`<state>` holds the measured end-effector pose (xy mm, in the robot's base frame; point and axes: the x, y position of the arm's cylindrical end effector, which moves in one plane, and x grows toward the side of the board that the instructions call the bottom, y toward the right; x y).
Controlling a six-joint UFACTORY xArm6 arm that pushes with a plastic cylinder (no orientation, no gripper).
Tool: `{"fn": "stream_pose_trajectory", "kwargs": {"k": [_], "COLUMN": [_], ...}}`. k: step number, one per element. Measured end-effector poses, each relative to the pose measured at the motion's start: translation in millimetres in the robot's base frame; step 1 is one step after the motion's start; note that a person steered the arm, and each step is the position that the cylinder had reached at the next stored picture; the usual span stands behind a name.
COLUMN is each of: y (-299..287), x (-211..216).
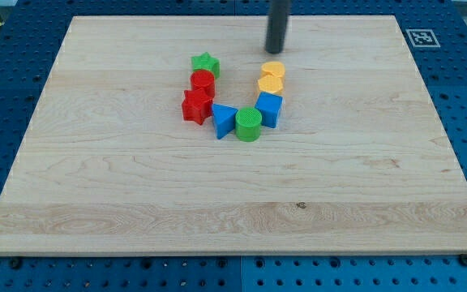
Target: Push green star along with red circle and red star slightly down
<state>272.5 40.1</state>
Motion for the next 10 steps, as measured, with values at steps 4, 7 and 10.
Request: {"fn": "stream_pose_trajectory", "kwargs": {"k": [4, 7, 10], "y": [-73.7, -85.9, -80.7], "x": [43.9, 51.1, 51.4]}}
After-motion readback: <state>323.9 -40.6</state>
